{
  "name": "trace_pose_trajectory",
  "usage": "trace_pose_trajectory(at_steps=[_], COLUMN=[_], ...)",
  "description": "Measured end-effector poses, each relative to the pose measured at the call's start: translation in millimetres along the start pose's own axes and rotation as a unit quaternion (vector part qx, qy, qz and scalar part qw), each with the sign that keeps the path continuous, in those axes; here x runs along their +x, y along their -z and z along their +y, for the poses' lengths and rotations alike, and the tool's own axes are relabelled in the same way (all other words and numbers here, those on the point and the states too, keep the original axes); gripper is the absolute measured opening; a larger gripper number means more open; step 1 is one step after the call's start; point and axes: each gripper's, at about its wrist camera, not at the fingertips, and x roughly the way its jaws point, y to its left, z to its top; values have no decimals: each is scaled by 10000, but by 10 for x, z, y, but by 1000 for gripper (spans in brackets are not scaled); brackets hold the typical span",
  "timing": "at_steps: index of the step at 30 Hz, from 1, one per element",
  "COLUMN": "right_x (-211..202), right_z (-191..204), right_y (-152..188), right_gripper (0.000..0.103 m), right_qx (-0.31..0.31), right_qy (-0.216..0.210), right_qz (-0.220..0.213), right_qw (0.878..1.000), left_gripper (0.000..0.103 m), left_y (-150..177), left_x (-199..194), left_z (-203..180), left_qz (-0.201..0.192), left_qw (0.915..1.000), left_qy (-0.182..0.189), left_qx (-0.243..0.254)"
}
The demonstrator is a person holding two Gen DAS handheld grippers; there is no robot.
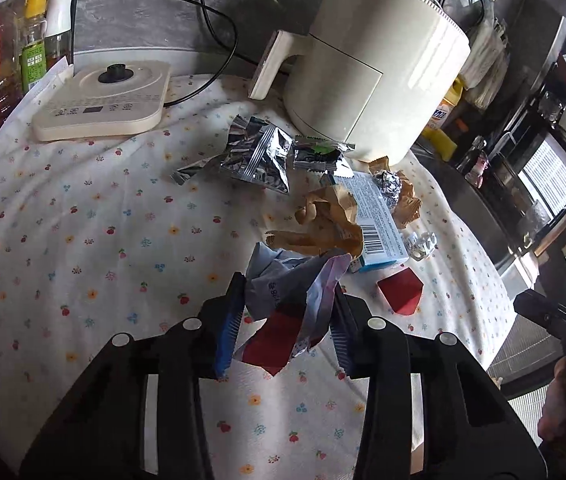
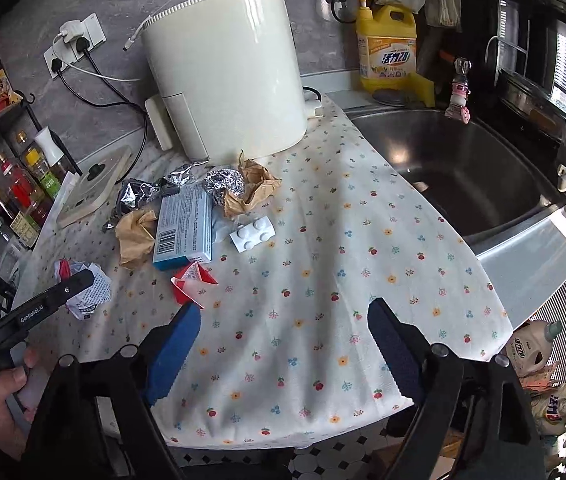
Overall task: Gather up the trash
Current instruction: 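Grasp the white plastic piece with the right tool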
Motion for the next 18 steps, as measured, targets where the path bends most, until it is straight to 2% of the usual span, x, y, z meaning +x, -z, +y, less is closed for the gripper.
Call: trace_pose_trajectory(at_steps=[7,15,16,18], right_x=[561,1110,1146,1207], right_z=[213,296,301,295], right_y=[-278,-450,-456,-458], right_gripper=[73,70,67,44], right_qx=[-197,-415,-434,-460], right_qy=[-59,24,26,35], right_qz=[224,463,500,652], right_qw=[9995,9981,9978,9968], left_gripper=[40,40,40,40], left_y=[-144,-73,-53,-10], left_x=[-244,-558,-603,-682], left_z=[390,826,872,938], left_qz=[-290,-477,-514,-581], left_qw=[9989,9944,9935,9917], left_qy=[-236,-640,-694,-771], left_qx=[-267,-686,-737,-849])
